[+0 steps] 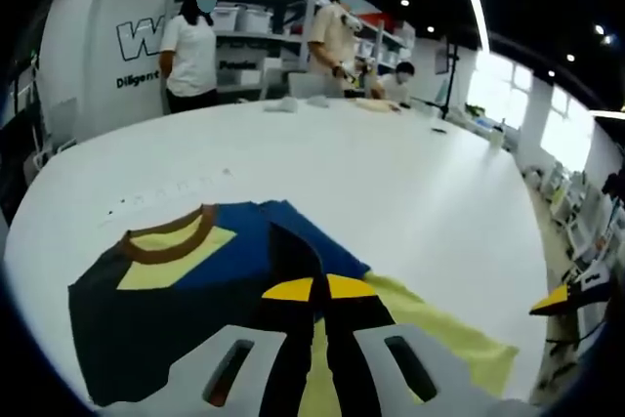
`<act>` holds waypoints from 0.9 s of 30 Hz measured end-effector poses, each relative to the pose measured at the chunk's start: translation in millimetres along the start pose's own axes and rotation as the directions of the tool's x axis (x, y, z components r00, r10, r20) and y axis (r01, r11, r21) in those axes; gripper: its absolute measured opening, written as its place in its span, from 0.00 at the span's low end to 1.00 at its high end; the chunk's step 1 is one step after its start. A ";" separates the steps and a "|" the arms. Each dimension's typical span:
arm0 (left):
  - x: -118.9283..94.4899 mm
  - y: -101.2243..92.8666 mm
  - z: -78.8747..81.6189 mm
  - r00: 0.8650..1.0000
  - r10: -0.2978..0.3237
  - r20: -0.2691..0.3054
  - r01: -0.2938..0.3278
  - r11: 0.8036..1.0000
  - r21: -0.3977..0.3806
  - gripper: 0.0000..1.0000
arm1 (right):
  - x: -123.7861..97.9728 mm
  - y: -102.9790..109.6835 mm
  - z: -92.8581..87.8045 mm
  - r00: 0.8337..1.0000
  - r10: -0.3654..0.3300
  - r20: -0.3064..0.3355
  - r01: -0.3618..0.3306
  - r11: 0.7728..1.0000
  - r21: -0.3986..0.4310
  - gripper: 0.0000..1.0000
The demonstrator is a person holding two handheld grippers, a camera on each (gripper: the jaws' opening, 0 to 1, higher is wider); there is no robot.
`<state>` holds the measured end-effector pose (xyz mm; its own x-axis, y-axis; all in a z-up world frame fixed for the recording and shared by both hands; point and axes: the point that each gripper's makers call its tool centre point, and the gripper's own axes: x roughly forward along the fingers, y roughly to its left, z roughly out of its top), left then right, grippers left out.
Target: Fold the garment on the visible template until the final outline fits inside the template.
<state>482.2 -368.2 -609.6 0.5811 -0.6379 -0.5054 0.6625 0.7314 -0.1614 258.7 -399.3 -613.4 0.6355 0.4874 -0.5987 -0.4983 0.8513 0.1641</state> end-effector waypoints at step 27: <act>-41.1 50.1 13.2 0.990 0.110 0.086 -0.110 0.994 0.000 0.88 | 6.4 -8.1 25.6 0.995 -0.013 0.095 0.003 0.995 0.102 0.99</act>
<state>497.8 -308.6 -585.8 0.6887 -0.5719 -0.4457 0.5945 0.7973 -0.1045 281.9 -398.1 -598.5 0.6949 0.4930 -0.5235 -0.4340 0.8680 0.2412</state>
